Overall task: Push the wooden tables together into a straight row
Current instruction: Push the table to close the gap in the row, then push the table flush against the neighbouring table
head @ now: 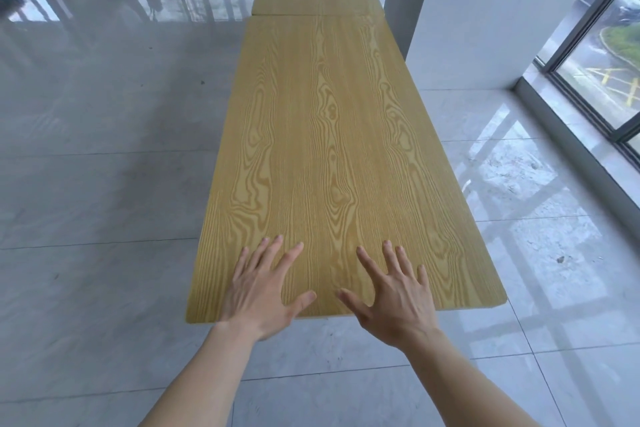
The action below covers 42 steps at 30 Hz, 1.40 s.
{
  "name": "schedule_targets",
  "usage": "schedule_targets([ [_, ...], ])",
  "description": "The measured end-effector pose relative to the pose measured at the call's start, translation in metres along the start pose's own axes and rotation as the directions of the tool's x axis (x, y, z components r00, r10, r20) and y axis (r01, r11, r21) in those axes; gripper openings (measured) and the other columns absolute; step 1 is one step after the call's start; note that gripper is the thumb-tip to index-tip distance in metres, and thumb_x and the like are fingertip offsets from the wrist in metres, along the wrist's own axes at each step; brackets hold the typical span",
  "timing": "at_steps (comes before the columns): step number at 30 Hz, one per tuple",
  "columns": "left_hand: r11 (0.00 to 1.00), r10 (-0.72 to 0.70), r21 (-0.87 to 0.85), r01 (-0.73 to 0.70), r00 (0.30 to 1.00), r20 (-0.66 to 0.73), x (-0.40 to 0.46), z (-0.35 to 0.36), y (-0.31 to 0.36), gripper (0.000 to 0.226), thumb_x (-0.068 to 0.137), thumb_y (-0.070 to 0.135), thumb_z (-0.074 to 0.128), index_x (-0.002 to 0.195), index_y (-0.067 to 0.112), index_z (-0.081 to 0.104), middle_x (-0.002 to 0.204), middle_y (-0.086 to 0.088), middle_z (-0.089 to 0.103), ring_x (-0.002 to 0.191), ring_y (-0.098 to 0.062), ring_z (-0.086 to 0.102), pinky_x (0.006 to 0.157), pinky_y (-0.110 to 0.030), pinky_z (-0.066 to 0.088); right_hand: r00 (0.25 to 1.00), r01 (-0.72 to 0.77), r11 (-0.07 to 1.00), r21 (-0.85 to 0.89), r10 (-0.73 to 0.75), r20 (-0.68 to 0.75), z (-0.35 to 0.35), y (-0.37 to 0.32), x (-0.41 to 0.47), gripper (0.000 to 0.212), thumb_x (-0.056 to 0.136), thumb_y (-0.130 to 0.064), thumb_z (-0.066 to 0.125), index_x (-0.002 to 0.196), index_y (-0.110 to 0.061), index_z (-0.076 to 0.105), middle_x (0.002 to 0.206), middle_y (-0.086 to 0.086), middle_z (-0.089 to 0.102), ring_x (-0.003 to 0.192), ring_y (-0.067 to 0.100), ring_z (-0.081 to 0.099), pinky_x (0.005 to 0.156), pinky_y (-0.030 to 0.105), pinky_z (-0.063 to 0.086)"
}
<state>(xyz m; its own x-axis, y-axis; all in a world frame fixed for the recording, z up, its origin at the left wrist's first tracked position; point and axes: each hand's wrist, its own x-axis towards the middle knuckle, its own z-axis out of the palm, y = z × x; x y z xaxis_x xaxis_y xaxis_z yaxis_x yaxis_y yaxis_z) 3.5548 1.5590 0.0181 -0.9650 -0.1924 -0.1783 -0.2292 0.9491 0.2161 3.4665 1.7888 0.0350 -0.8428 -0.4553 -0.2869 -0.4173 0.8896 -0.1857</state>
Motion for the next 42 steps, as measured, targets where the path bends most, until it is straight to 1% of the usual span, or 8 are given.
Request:
schedule_targets([
  [5, 0.999, 0.034, -0.012, -0.035, 0.998, -0.058, 0.006, -0.065, -0.047, 0.086, 0.087, 0.082, 0.033, 0.158, 0.047, -0.002, 0.172, 0.006, 0.000, 0.158, -0.018, -0.005, 0.128, -0.045, -0.002, 0.999, -0.045, 0.998, 0.043, 0.044, 0.025, -0.039, -0.058, 0.019, 0.096, 0.080, -0.095, 0.022, 0.160, -0.047, 0.001, 0.173, 0.006, -0.009, 0.158, 0.028, -0.007, 0.124, 0.061, 0.011],
  [7, 0.999, 0.034, -0.035, -0.037, 0.997, -0.072, 0.005, -0.090, -0.074, 0.085, 0.088, 0.080, 0.034, 0.158, 0.047, 0.000, 0.172, 0.006, 0.001, 0.158, -0.017, -0.004, 0.128, -0.044, -0.004, 0.998, -0.057, 0.997, 0.045, 0.056, 0.019, -0.054, -0.093, 0.029, 0.098, 0.079, -0.096, 0.021, 0.160, -0.047, 0.001, 0.173, 0.005, -0.009, 0.158, 0.028, -0.005, 0.124, 0.061, 0.013],
  [10, 0.995, 0.094, -0.027, -0.096, 0.992, -0.083, 0.013, -0.132, -0.123, 0.085, 0.086, 0.081, 0.031, 0.158, 0.047, 0.000, 0.172, 0.006, 0.002, 0.158, -0.017, -0.004, 0.128, -0.044, -0.004, 0.996, -0.091, 0.993, 0.078, 0.091, -0.002, -0.076, -0.157, 0.050, 0.100, 0.076, -0.098, 0.019, 0.160, -0.046, 0.000, 0.173, 0.006, -0.008, 0.158, 0.029, -0.004, 0.123, 0.061, 0.013],
  [19, 0.966, 0.258, 0.045, -0.254, 0.947, -0.194, 0.100, -0.265, -0.270, 0.085, 0.087, 0.080, 0.033, 0.159, 0.048, 0.001, 0.172, 0.007, 0.005, 0.158, -0.019, -0.001, 0.127, -0.041, -0.008, 0.978, -0.168, 0.978, 0.120, 0.181, -0.105, -0.146, -0.315, 0.143, 0.101, 0.076, -0.098, 0.022, 0.160, -0.047, -0.001, 0.173, 0.006, -0.008, 0.158, 0.030, -0.004, 0.123, 0.061, 0.010],
  [23, 0.945, 0.326, 0.095, -0.312, 0.922, -0.209, 0.167, -0.299, -0.315, 0.085, 0.087, 0.079, 0.033, 0.159, 0.045, 0.004, 0.172, 0.005, 0.010, 0.158, -0.020, 0.004, 0.128, -0.045, -0.002, 0.964, -0.202, 0.969, 0.144, 0.223, -0.146, -0.167, -0.352, 0.205, 0.101, 0.076, -0.098, 0.022, 0.160, -0.047, -0.001, 0.173, 0.006, -0.008, 0.158, 0.031, -0.005, 0.123, 0.062, 0.009],
  [28, 0.919, 0.391, 0.135, -0.370, 0.900, -0.192, 0.273, -0.326, -0.365, 0.085, 0.086, 0.081, 0.030, 0.159, 0.045, 0.002, 0.171, 0.004, 0.010, 0.158, -0.021, 0.004, 0.128, -0.046, -0.001, 0.937, -0.283, 0.945, 0.162, 0.309, -0.162, -0.180, -0.371, 0.303, 0.100, 0.077, -0.096, 0.023, 0.161, -0.046, -0.001, 0.173, 0.007, -0.008, 0.158, 0.033, -0.003, 0.123, 0.063, 0.011],
  [33, 0.876, 0.471, 0.181, -0.448, 0.874, -0.115, 0.392, -0.359, -0.402, 0.086, 0.088, 0.079, 0.034, 0.160, 0.044, 0.003, 0.172, 0.003, 0.009, 0.158, -0.021, 0.001, 0.127, -0.044, -0.007, 0.912, -0.358, 0.909, 0.214, 0.390, -0.128, -0.201, -0.387, 0.414, 0.102, 0.077, -0.097, 0.023, 0.161, -0.044, -0.001, 0.173, 0.008, -0.007, 0.158, 0.033, -0.003, 0.123, 0.064, 0.010],
  [42, 0.794, 0.593, 0.209, -0.571, 0.803, -0.063, 0.585, -0.423, -0.453, 0.084, 0.091, 0.076, 0.034, 0.159, 0.044, -0.003, 0.172, 0.005, 0.000, 0.158, -0.020, -0.006, 0.126, -0.041, -0.011, 0.850, -0.465, 0.836, 0.292, 0.514, -0.117, -0.248, -0.421, 0.568, 0.100, 0.079, -0.096, 0.026, 0.161, -0.044, 0.001, 0.173, 0.008, -0.008, 0.158, 0.032, -0.006, 0.122, 0.063, 0.006],
])
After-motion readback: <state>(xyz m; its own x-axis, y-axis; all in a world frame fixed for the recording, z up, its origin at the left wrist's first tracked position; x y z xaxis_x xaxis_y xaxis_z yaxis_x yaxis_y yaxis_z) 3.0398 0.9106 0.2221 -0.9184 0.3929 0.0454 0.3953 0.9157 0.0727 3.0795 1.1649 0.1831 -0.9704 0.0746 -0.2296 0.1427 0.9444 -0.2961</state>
